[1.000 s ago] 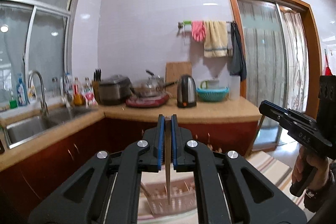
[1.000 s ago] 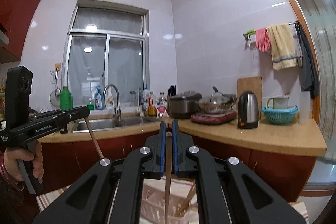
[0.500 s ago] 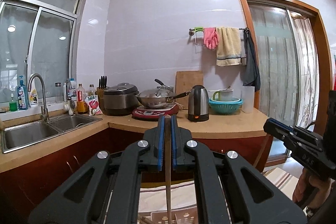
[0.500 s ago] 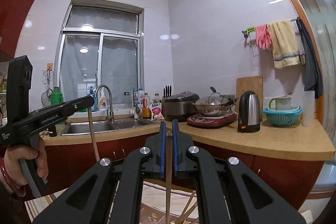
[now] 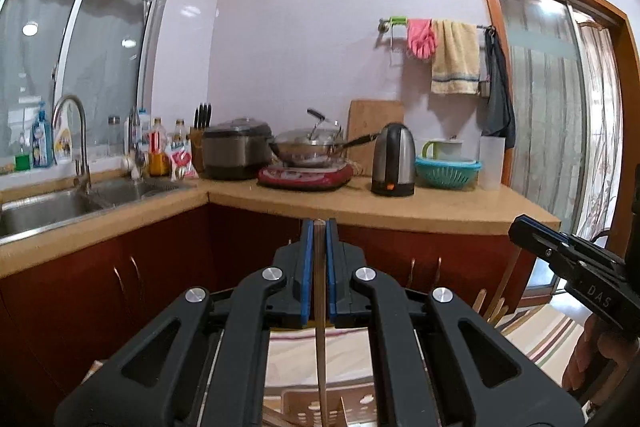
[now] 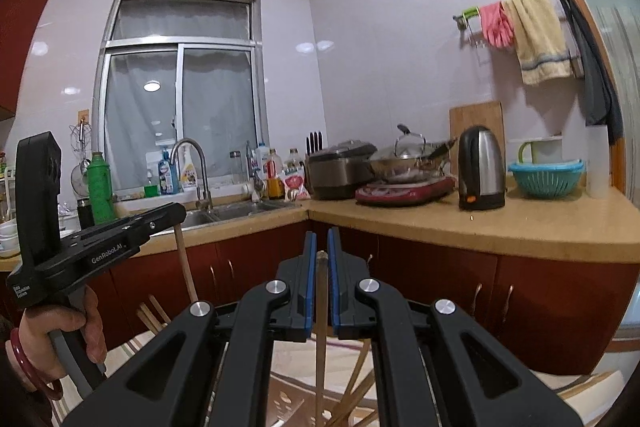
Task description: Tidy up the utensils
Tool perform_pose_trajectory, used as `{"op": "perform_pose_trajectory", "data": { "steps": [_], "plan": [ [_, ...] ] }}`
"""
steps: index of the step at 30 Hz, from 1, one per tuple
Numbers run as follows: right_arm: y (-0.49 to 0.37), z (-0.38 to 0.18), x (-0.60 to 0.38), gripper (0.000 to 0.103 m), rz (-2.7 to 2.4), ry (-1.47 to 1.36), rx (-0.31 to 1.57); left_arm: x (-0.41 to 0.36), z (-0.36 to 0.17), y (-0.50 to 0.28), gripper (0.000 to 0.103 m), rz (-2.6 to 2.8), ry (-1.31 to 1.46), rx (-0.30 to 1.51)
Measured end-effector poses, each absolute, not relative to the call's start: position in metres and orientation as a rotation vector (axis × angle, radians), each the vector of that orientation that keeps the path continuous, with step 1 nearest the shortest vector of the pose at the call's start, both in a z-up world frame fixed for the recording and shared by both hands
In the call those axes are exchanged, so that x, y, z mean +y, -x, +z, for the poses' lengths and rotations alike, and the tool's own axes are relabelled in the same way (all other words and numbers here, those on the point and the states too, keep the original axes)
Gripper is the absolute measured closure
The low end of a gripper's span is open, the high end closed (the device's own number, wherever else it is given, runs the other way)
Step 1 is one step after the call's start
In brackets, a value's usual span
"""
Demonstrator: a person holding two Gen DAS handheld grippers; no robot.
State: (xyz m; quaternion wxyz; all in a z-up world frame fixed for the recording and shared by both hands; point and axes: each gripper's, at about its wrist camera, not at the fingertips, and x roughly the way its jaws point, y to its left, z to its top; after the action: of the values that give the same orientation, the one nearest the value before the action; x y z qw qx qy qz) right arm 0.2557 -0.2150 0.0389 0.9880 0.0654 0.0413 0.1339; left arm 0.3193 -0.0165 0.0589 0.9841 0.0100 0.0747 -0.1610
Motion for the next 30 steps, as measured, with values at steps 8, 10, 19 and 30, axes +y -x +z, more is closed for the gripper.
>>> {"op": "perform_pose_trajectory", "data": {
  "steps": [8, 10, 19, 30],
  "plan": [
    [-0.268, 0.015, -0.214, 0.096, 0.283, -0.15, 0.155, -0.013, 0.029, -0.333, 0.073, -0.289, -0.018, 0.225],
    [-0.267, 0.012, -0.213, 0.088, 0.285, -0.152, 0.162, -0.014, 0.026, -0.332, 0.055, -0.283, -0.029, 0.23],
    [-0.237, 0.02, -0.21, 0.038, 0.239, -0.125, 0.148, -0.011, 0.033, -0.304, 0.018, -0.268, -0.014, 0.243],
    [-0.156, 0.001, -0.19, 0.019, 0.111, -0.052, 0.231, 0.001, 0.002, -0.2, 0.005, -0.194, -0.012, 0.323]
  ]
}}
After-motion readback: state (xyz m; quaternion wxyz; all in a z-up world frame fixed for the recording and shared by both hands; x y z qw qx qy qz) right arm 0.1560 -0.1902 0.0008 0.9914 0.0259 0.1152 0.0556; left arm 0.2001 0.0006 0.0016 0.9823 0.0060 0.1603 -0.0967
